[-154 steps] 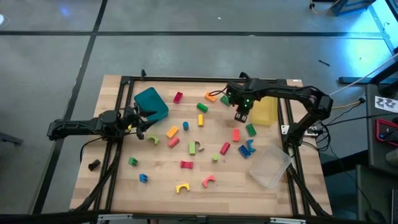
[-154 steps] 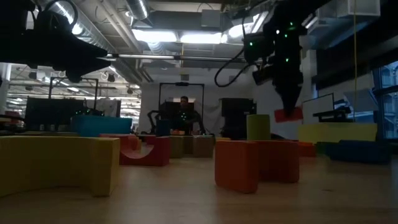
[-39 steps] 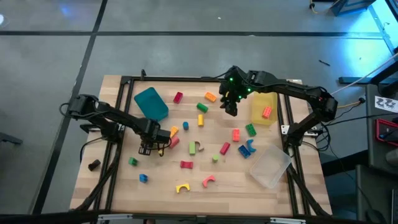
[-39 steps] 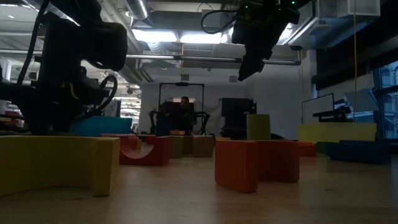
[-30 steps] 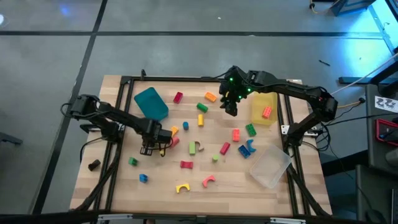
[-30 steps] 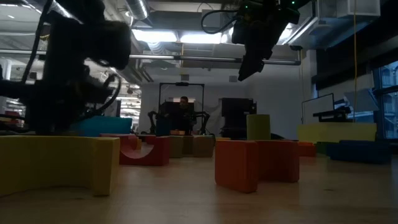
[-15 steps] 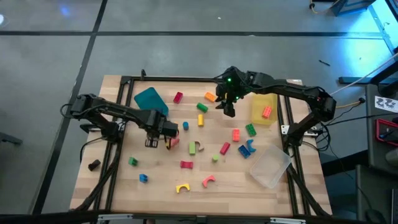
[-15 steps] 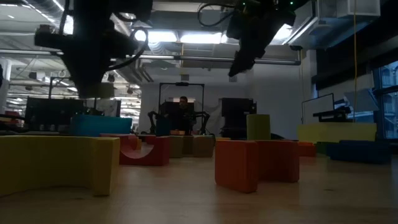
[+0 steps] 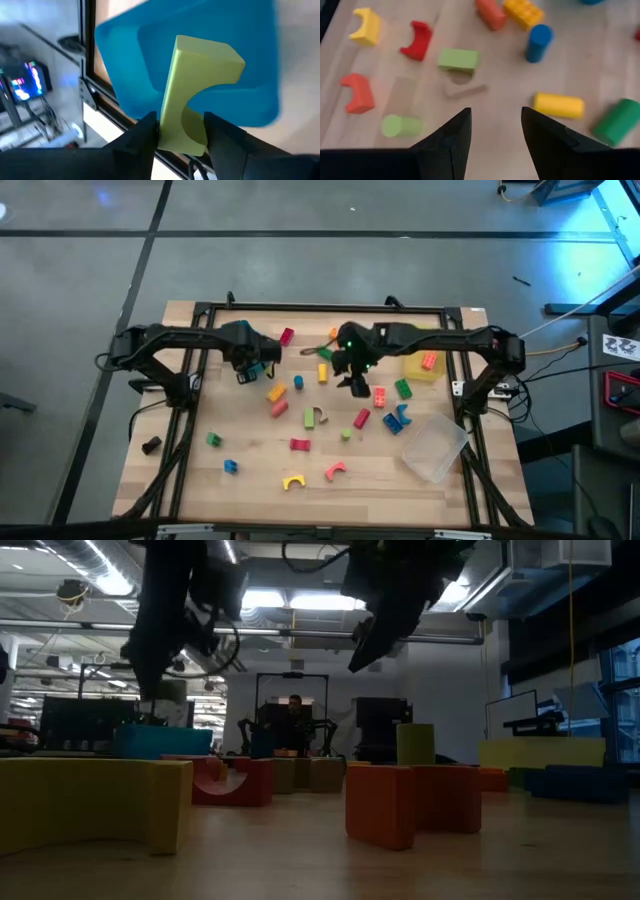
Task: Sort blocks by size
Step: Put the light green arch block into the blue bin, then put the blue cylindrical block into the transparent bin
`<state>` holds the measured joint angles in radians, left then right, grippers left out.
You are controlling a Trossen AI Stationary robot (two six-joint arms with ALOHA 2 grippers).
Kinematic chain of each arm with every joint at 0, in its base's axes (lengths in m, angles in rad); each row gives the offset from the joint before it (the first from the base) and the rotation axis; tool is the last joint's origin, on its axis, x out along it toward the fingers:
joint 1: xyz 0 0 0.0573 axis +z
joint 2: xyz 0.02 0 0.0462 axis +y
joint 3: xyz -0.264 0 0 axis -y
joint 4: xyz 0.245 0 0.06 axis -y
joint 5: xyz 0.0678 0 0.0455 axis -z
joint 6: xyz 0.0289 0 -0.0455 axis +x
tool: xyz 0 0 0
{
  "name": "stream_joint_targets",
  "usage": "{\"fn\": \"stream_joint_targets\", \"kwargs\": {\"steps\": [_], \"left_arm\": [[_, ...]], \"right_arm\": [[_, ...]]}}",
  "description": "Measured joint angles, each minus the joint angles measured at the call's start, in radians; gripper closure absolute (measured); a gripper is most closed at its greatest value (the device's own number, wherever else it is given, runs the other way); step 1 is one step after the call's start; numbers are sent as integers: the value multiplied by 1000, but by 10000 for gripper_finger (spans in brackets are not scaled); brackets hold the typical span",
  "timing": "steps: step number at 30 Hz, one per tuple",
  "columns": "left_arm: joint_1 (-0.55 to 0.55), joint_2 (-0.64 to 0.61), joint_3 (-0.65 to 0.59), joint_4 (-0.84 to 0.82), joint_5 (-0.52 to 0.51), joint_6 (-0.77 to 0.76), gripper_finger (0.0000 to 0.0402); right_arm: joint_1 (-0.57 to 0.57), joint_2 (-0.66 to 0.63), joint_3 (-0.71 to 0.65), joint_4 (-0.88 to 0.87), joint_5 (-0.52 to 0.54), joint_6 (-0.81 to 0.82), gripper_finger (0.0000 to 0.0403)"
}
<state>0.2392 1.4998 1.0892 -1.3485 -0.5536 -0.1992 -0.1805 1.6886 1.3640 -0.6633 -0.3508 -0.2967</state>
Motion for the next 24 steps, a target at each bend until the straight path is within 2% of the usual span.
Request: {"fn": "stream_joint_targets", "kwargs": {"steps": [4, 9, 12, 18, 24], "left_arm": [[58, 0, -61, 65, 2, 27, 264], [93, 0, -114, 192, 3, 42, 256], [105, 0, -124, 223, 4, 9, 239], [127, -1, -124, 227, 4, -93, 202], [134, -4, -124, 229, 15, -109, 195]], "right_arm": [[59, 0, 0, 64, 32, -1, 231], [111, 33, 1, 176, 202, -3, 231], [118, 66, 1, 247, 260, -3, 231], [102, 144, 0, 403, 287, 1, 231], [91, 229, 0, 548, 285, 19, 231]]}}
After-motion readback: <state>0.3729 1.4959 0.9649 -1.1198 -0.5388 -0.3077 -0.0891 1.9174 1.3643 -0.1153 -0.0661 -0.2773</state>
